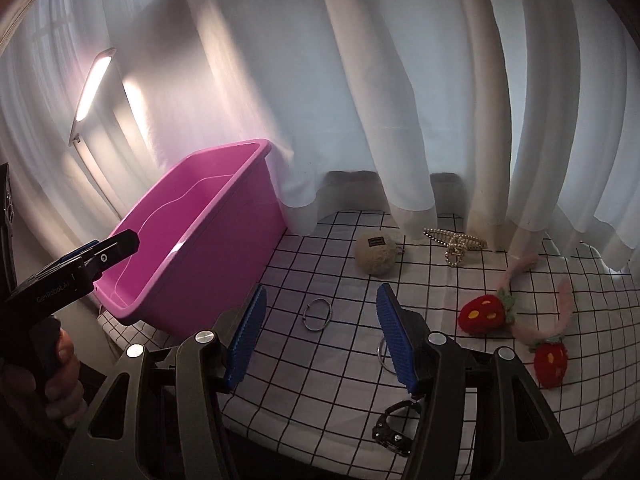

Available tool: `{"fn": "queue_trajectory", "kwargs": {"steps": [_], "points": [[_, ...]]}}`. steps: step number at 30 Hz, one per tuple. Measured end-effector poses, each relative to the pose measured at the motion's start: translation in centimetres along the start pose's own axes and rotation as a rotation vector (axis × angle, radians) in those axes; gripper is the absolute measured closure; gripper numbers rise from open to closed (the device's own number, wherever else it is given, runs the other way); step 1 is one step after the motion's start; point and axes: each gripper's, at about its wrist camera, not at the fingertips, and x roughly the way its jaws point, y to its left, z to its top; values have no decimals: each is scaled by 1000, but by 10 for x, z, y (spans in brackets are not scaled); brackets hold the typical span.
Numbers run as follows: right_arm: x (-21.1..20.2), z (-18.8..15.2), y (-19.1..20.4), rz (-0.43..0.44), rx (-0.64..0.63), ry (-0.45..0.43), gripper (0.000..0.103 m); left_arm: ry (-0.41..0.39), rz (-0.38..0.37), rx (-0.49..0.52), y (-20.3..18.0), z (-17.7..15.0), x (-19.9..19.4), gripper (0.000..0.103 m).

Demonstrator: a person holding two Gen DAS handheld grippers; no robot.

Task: Organize jewelry
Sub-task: 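Withdraw both open tools from the bin back over the table, then lower the left tool to the black watch while the right tool reaches the pink headband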

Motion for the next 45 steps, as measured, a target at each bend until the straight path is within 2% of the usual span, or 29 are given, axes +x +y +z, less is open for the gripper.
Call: {"fn": "queue_trajectory", "kwargs": {"steps": [4, 9, 12, 18, 22, 27, 32, 36, 40, 45], "points": [[-21, -17, -62, -87, 63, 8, 48, 37, -59, 35, -45, -16, 3, 9], [-33, -32, -126, -153, 96, 35, 48, 118, -82, 57, -96, -45, 16, 9], [-32, -38, -155, -164, 82, 60, 48, 178, -80, 51, -119, -63, 30, 9], [-10, -44, -195, -137, 22, 110, 48, 254, -27, 38, -150, -101, 50, 9], [8, -45, -214, -86, -16, 128, 48, 313, 1, 41, -167, -128, 67, 9], [32, -43, -228, -40, -86, 149, 48, 318, 37, 58, -189, -157, 82, 9], [60, -46, -238, -5, -157, 186, 48, 323, 89, 26, -194, -174, 98, 9], [79, -50, -239, -2, -277, 222, 48, 338, 102, 9, -198, -187, 105, 9], [94, -54, -241, -1, -373, 257, 48, 313, 115, 7, -205, -195, 107, 9], [107, -56, -245, 29, -415, 287, 48, 254, 129, 47, -212, -197, 104, 9]]}}
